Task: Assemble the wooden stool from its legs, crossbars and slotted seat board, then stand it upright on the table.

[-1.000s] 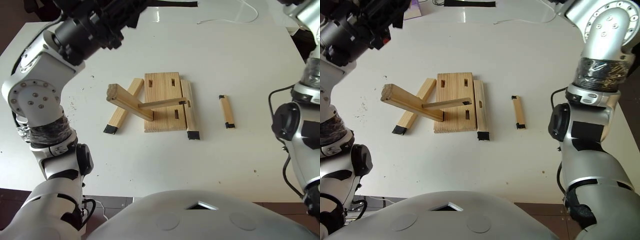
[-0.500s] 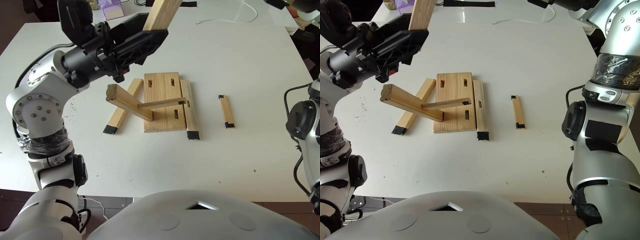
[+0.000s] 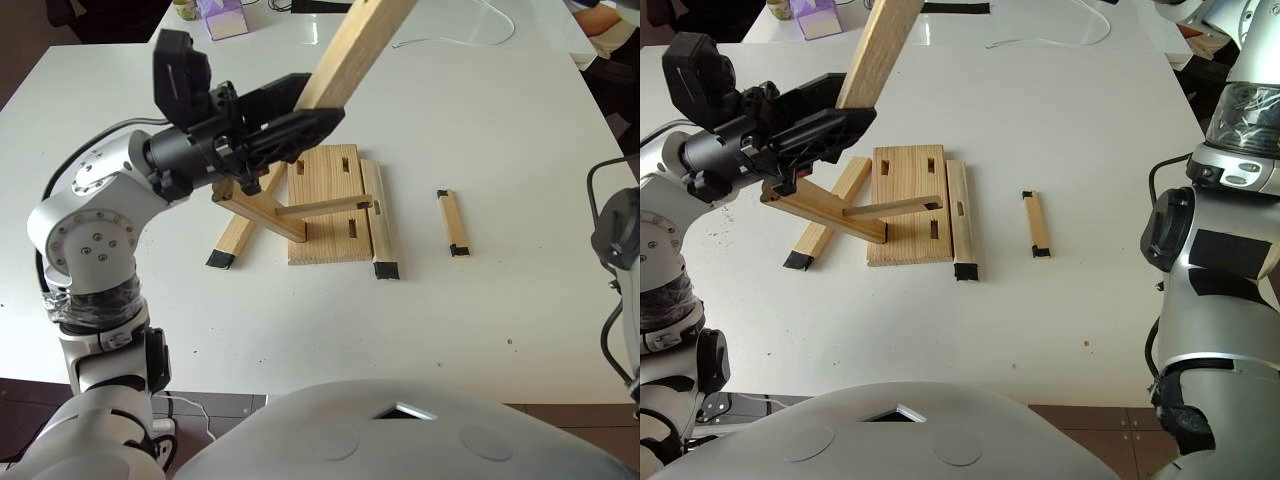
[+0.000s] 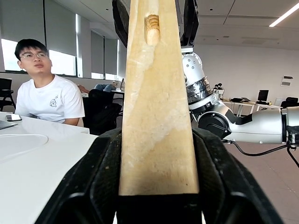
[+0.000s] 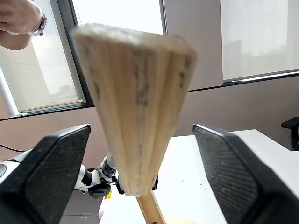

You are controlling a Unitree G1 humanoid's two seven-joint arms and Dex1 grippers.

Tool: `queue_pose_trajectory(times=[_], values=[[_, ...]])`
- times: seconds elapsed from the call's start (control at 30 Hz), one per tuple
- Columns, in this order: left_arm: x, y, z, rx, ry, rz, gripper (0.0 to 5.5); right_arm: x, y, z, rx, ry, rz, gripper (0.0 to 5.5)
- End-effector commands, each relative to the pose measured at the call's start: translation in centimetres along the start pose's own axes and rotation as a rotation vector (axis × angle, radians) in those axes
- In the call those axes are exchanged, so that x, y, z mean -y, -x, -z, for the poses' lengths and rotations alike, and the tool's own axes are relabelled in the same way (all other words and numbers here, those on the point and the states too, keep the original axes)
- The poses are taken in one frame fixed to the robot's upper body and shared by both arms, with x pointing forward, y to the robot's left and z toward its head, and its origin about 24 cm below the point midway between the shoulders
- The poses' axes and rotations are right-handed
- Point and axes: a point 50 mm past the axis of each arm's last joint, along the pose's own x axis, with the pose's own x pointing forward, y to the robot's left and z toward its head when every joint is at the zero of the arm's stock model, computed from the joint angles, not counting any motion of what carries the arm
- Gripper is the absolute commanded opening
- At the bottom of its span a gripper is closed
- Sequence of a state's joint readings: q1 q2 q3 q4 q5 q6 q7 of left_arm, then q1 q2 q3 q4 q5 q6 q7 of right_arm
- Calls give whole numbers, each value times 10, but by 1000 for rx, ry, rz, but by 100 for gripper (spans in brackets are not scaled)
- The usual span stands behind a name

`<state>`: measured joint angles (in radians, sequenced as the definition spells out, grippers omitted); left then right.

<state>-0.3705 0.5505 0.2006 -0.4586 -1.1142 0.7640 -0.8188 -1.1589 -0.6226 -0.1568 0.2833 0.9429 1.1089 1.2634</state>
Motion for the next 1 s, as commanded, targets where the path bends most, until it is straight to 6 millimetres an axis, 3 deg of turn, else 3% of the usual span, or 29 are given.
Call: queue_pose_trajectory(times=[0.03,0.23,0.53,0.8,0.93,1.0], values=[[3,1,2,-8,-15,2,203,-8,-14,-9,-12,15,-61,404],[3,2,1,-4,-12,0,203,-9,-21,-6,-11,0,-65,343],[1,5,0,-5,-16,-18,203,-11,-19,-3,-13,-15,-86,202],[-12,10,-5,-2,-37,-98,203,-10,-15,2,-11,16,-27,201],[-15,13,-3,-17,-40,-143,294,-4,-10,8,-7,48,36,201],[-19,18,-1,-35,-57,-190,296,1,-6,11,-1,73,85,201]])
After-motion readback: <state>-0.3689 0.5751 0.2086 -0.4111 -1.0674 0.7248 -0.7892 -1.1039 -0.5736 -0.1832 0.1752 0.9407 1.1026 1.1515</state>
